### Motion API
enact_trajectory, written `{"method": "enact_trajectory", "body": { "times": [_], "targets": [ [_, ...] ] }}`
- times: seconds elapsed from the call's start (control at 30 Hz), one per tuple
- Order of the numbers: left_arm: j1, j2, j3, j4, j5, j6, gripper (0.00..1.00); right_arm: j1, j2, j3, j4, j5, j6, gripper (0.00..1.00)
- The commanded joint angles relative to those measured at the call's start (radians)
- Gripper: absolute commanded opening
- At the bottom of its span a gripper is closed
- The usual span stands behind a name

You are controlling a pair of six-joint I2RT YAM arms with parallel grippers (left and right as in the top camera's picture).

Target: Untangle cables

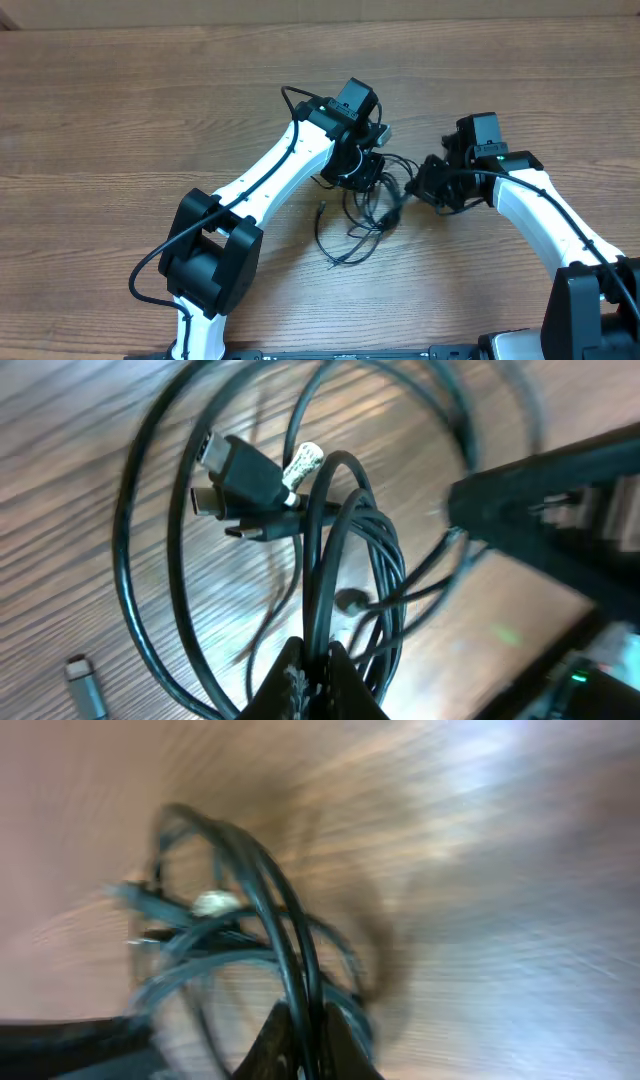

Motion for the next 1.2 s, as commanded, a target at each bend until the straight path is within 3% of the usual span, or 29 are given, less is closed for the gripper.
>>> {"method": "enact_trajectory", "body": {
  "times": [0.0,0.27,0.67,0.73,0.8,0.97,1.17],
  "targets": [
    [-0.007,-0.014,0.002,-0.026,-0.116,0.012,0.04,0.002,0.005,-0.004,0.076,-0.200,-0.003,0.04],
    [0.011,-0.014,0.002,-0.102,-0.248,0.012,0.04,-0.079,0.005,-0.001,0.181,-0.242,-0.002,0.04],
    [0.022,-0.014,0.002,-0.098,-0.245,0.012,0.04,-0.454,0.005,0.002,0.148,-0.282,0.010,0.05],
    [0.021,-0.014,0.002,-0.093,-0.240,0.012,0.04,-0.476,0.005,0.002,0.094,-0.282,-0.023,0.46],
    [0.015,-0.014,0.002,-0.073,-0.222,0.012,0.04,-0.467,0.005,0.002,0.004,-0.280,-0.124,0.80],
    [0.013,-0.015,0.002,-0.022,-0.113,0.019,0.04,-0.388,0.005,0.002,-0.154,-0.213,-0.253,0.81],
    [0.014,-0.015,0.002,0.059,0.179,0.104,0.04,-0.234,0.005,0.002,-0.209,-0.092,-0.262,0.79]
  ]
}}
